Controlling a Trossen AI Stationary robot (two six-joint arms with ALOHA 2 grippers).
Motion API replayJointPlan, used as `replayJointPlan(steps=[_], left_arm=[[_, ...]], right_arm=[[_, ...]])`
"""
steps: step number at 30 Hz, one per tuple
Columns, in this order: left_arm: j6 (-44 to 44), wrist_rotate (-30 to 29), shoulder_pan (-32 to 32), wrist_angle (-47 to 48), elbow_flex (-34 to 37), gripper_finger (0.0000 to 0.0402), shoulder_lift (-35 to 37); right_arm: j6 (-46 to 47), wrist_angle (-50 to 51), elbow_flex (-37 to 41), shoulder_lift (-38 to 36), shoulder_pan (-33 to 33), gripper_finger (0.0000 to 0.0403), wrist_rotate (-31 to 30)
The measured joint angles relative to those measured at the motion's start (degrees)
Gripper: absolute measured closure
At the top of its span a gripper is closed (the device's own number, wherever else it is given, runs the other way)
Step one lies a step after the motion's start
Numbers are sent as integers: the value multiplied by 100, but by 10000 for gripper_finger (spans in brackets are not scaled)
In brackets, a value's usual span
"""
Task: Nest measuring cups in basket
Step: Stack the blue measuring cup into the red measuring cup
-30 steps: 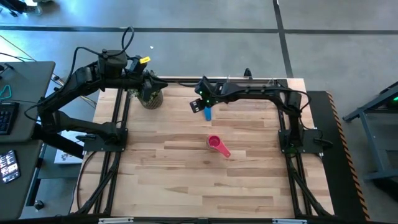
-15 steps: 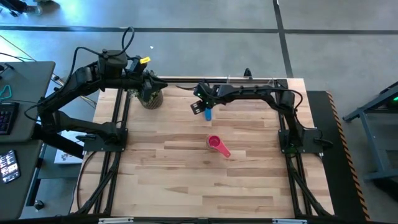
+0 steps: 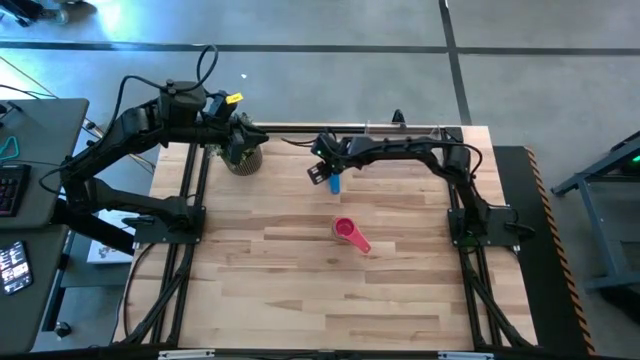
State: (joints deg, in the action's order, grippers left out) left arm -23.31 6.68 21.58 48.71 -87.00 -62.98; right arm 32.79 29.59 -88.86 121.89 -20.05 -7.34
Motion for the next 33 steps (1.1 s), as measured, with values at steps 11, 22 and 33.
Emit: replayJointPlan(steps=[11, 22, 33], left_arm=[[102, -3, 0, 0, 0, 298, 0], [158, -2, 0, 0, 0, 298, 0], [256, -2, 4, 152, 0, 298, 0]], right_arm=[[18, 99, -1, 177, 5, 282, 2], [-85, 165, -11, 176, 15, 393, 300], [-308, 749, 2, -242, 268, 399, 353]])
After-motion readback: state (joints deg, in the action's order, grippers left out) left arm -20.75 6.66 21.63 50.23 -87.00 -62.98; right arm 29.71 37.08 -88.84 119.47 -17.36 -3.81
